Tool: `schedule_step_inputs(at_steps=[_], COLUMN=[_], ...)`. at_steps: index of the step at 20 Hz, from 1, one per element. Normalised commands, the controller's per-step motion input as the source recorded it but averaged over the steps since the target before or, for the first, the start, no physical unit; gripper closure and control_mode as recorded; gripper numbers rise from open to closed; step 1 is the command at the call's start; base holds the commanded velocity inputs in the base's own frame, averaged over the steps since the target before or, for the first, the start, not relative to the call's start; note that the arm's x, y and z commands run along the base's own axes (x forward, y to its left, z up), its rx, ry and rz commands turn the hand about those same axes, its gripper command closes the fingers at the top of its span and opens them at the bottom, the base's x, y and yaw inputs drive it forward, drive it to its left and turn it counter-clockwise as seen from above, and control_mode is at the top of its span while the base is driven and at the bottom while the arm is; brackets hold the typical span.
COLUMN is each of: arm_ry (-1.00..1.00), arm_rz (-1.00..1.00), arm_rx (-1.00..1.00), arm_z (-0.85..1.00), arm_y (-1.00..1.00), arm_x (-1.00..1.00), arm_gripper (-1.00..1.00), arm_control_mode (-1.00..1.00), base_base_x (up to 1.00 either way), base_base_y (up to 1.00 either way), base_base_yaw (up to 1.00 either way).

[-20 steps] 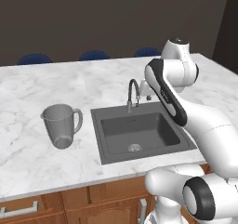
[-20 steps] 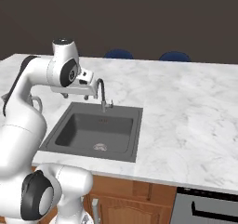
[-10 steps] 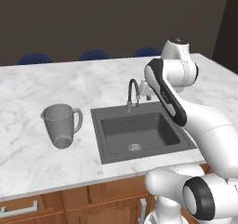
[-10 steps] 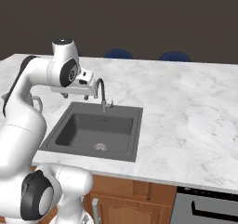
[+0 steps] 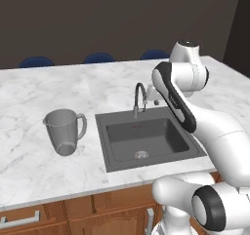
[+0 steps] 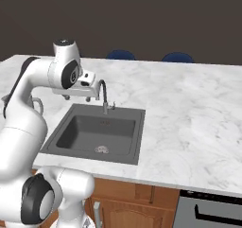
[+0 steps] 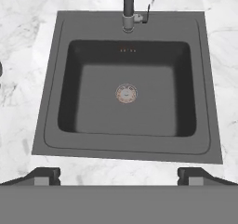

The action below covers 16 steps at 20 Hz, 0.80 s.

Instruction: Turn on the sink faucet and place the jug under the water for a few seconds to fill it up.

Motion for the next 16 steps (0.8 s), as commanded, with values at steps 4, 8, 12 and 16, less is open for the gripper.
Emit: schedule_step_inputs(at_steps=[4, 8, 12, 16], arm_ry=[-0.5, -0.61, -0.33, -0.17], arm_rz=[0.2, 0.41, 0.36, 0.27], arm_rx=[0.08, 0.16, 0.09, 0.09], arm_z=[-0.57, -0.57, -0.08, -0.01], arm_y=[-0.83, -0.99, -0.58, -0.18], arm_x=[0.0, 0.0, 0.14, 0.64], arm_gripper=[-1.0, -1.0, -1.0, -1.0], arm_control_mode=[-1.0, -1.0, -1.0, -1.0], base_base_x=[0.0, 0.0, 0.0, 0.0], base_base_y=[0.0, 0.0, 0.0, 0.0], base_base_yaw=[0.0, 0.0, 0.0, 0.0])
